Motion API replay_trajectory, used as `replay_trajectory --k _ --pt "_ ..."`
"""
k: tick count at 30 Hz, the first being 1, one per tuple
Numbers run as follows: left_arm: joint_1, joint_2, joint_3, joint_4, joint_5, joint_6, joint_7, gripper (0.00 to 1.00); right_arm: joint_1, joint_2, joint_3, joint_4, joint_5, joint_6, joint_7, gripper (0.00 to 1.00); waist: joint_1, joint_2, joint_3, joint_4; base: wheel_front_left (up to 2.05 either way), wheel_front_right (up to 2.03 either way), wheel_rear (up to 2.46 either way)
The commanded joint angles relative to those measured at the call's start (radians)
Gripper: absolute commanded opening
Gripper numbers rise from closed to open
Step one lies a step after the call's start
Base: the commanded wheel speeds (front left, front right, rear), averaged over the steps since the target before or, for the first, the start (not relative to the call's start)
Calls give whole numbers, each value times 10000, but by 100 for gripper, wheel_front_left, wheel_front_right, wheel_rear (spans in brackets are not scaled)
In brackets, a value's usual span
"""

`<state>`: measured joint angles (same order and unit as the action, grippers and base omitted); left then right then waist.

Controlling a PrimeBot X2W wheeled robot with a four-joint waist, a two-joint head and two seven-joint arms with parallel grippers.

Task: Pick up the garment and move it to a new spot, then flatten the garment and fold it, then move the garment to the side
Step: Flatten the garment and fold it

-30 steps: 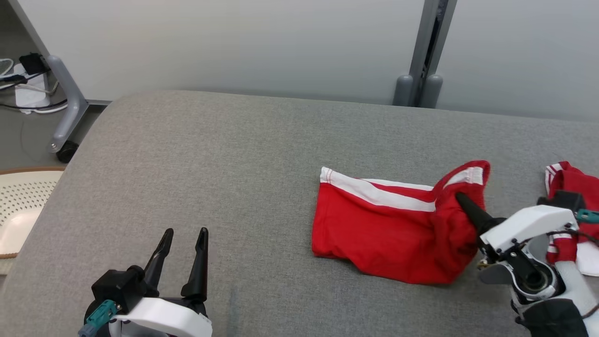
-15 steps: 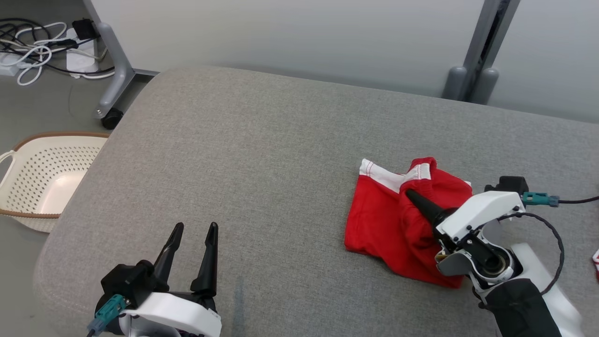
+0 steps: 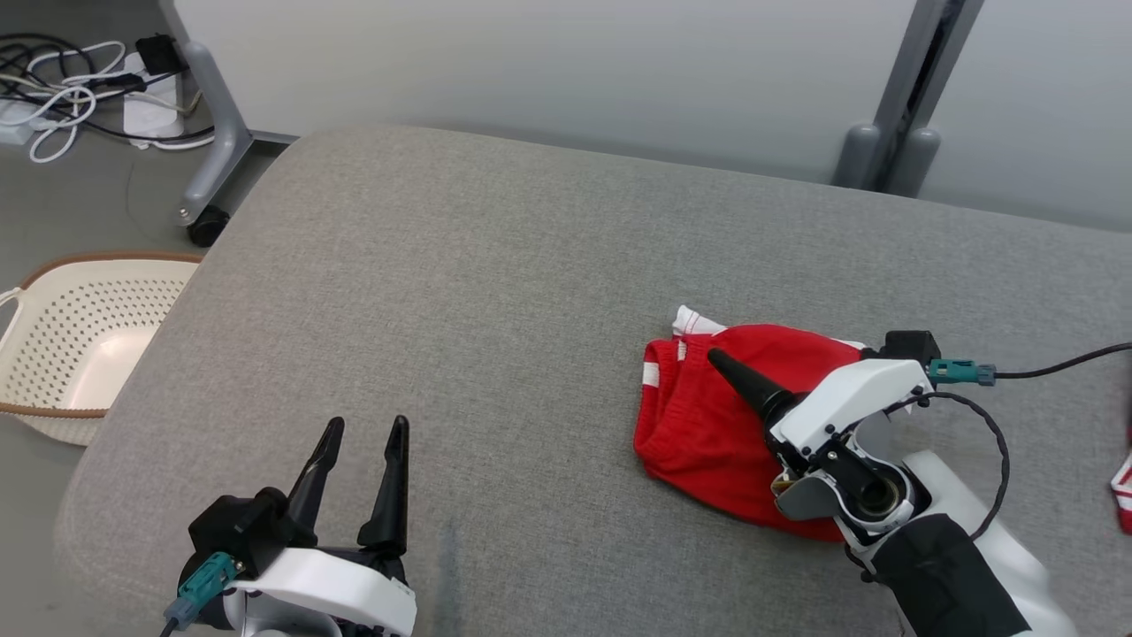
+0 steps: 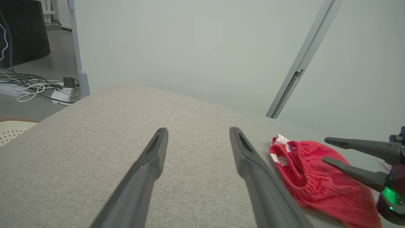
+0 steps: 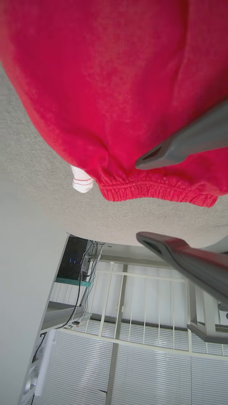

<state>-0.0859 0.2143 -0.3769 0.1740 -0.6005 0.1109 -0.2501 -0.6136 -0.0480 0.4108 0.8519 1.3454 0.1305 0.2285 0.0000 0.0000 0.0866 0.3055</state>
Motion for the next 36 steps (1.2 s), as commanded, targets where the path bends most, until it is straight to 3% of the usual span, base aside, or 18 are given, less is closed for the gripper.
replay_trajectory --k 1,6,17,22,28,36 --pt "-63 67 26 -14 7 7 -45 100 -99 -59 107 -118 99 5 -144 100 0 0 -107 -200 0 0 0" --pt "89 121 60 -102 18 84 -58 100 114 -234 134 -934 2 5 -612 100 0 0 -318 -664 0 0 0" --pt "185 199 196 -508 141 237 -94 100 1427 -2328 -350 -3725 -1740 3 -2253 100 0 0 -485 -1378 0 0 0" --pt "341 217 340 -588 193 311 -120 100 2297 -2872 -681 -4766 -3003 3 -3037 100 0 0 -581 -1595 0 0 0" --pt "423 162 478 -714 263 304 -135 100 3776 -2743 -1890 -5793 -5432 3 -4049 100 0 0 -663 -1876 0 0 0" --pt "685 98 819 -911 499 350 -148 100 5787 -1242 -3903 -7523 -8966 3 -4298 100 0 0 -750 -2173 0 0 0"
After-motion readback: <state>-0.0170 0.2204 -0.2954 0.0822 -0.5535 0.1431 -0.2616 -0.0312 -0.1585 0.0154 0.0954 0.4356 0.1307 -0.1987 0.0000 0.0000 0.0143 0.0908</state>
